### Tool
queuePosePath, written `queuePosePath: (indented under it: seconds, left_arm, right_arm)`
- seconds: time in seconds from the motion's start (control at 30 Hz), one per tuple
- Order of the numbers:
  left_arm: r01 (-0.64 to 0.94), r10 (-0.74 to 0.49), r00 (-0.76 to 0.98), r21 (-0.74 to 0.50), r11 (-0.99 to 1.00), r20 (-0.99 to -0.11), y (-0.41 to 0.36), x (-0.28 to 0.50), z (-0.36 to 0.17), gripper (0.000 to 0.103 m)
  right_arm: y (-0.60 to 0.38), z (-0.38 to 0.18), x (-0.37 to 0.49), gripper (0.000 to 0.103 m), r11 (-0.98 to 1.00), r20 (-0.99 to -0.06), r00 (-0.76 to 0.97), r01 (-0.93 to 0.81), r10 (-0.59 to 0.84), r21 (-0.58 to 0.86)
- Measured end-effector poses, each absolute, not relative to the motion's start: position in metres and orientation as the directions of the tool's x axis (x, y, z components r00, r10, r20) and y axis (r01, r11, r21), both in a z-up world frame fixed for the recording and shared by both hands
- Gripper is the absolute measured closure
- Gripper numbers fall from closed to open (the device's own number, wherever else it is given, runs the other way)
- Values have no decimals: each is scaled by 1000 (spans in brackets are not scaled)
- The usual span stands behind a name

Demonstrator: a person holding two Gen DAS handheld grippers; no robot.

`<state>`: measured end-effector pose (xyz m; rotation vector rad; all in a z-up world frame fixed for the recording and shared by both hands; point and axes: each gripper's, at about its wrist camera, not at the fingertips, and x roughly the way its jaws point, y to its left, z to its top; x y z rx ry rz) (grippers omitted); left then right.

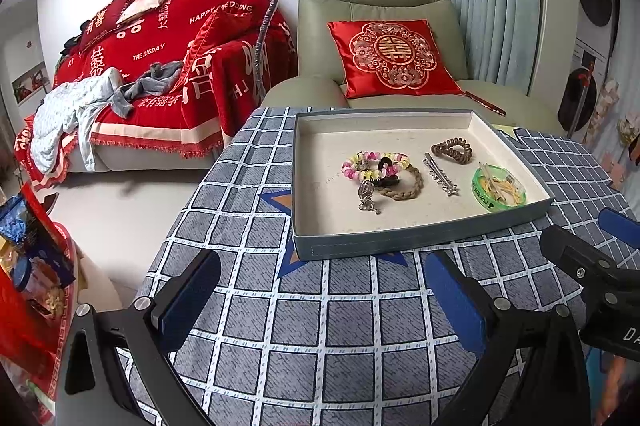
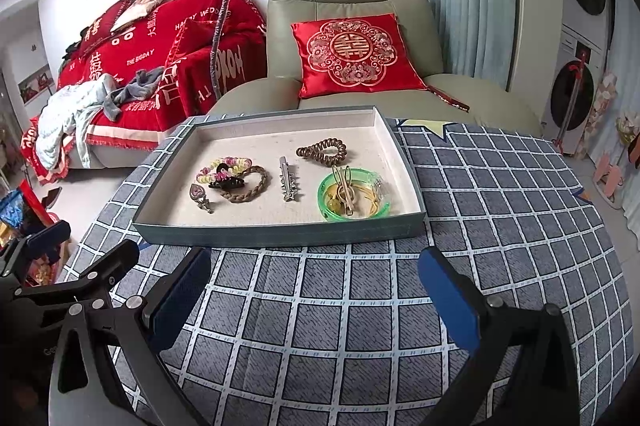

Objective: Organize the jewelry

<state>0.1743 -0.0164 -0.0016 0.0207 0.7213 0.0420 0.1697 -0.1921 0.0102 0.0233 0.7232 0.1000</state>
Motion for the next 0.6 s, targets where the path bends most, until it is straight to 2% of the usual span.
queuePosePath:
  seconds: [0.6]
  left_arm:
    - [-29,35,746,20,999,-665,-15,176,-5,0]
  right_arm:
    - [-190,13,168,0,995,-661,744,-78,97,57]
